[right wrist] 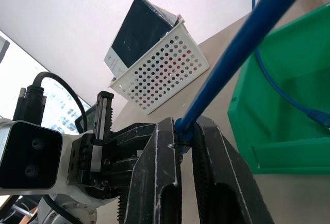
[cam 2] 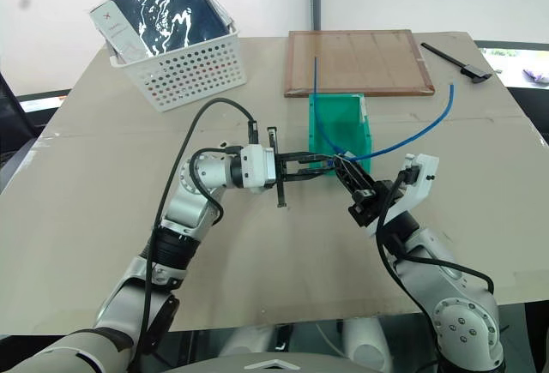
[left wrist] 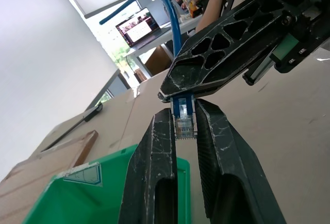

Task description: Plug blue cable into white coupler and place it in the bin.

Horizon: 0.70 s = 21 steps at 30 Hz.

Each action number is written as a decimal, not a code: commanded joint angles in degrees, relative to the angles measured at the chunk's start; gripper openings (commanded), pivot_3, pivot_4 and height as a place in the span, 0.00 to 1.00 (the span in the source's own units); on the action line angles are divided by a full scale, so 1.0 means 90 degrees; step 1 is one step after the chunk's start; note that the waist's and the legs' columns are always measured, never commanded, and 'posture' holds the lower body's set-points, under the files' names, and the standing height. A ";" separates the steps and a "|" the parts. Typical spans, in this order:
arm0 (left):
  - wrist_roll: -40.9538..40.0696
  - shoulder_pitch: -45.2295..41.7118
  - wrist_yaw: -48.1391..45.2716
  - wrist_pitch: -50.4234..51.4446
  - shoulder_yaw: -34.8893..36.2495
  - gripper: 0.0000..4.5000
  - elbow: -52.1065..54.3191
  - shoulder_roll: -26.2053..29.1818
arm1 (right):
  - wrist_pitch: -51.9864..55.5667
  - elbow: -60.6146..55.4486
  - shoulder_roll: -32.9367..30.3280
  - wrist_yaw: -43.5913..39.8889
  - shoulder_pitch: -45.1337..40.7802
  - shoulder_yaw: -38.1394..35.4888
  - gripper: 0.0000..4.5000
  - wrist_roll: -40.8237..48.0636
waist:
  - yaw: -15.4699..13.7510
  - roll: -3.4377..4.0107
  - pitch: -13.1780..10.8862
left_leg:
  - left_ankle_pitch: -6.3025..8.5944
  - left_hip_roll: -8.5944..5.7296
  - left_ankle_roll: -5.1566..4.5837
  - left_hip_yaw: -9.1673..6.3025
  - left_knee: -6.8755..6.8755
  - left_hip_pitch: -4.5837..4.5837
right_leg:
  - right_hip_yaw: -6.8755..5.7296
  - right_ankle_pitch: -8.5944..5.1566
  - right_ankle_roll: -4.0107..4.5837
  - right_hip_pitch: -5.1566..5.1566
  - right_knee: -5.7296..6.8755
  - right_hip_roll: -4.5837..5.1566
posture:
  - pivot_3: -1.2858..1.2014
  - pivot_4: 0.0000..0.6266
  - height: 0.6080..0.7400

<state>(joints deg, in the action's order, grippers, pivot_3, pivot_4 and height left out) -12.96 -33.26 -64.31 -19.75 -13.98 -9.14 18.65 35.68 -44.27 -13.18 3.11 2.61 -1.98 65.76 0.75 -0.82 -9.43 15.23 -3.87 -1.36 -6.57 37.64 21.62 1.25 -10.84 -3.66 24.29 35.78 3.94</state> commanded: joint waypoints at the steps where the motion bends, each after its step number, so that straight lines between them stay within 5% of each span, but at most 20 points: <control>1: -0.0403 0.0063 0.0200 0.0834 0.0205 0.23 0.0404 0.0049 | -0.0042 -0.0168 -0.0077 -0.0009 -0.0125 0.0038 0.00 0.0185 | 0.0003 0.0000 0.0000 | 0.0000 0.0000 0.0000 0.0000 0.0000 0.0000 | 0.0000 0.0000 0.0000 0.0000 0.0000 0.0000 | 0.52 0.24 1.00; 7: -0.0752 0.0703 0.0727 0.2247 0.0975 0.92 0.0997 0.0768 | -0.0026 -0.0021 -0.0329 -0.0132 -0.0187 -0.0097 0.00 0.0336 | 0.0063 0.0002 -0.0001 | 0.0000 0.0007 0.0000 0.0002 -0.0001 -0.0005 | 0.0005 -0.0001 0.0001 0.0002 0.0003 -0.0009 | 0.52 0.24 1.00; 8: -0.0769 0.0815 0.0888 0.2450 0.1134 0.96 0.1050 0.0887 | -0.0031 0.0015 -0.0373 -0.0169 -0.0186 -0.0121 0.00 0.0364 | 0.0052 0.0002 -0.0001 | 0.0000 0.0007 0.0000 0.0000 -0.0001 -0.0004 | 0.0003 -0.0001 0.0001 0.0002 0.0003 -0.0009 | 0.52 0.24 1.00; 21: -0.0626 0.1474 0.2616 0.3700 0.2690 0.99 0.0326 0.1525 | 0.0016 0.0354 -0.0504 -0.0507 -0.0370 0.0065 0.00 0.0369 | -0.0003 0.0002 -0.0001 | 0.0000 0.0005 0.0001 -0.0003 0.0000 -0.0003 | 0.0003 0.0000 0.0001 0.0002 0.0003 -0.0008 | 0.52 0.24 1.00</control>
<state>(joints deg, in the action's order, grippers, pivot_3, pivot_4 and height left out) -18.22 -20.06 -40.89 13.68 8.81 -6.29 31.54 36.02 -39.75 -17.71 -0.60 -0.07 -1.64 68.40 0.72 -0.80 -9.43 15.24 -3.81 -1.35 -6.60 37.63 21.60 1.27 -10.84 -3.65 24.32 35.80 3.87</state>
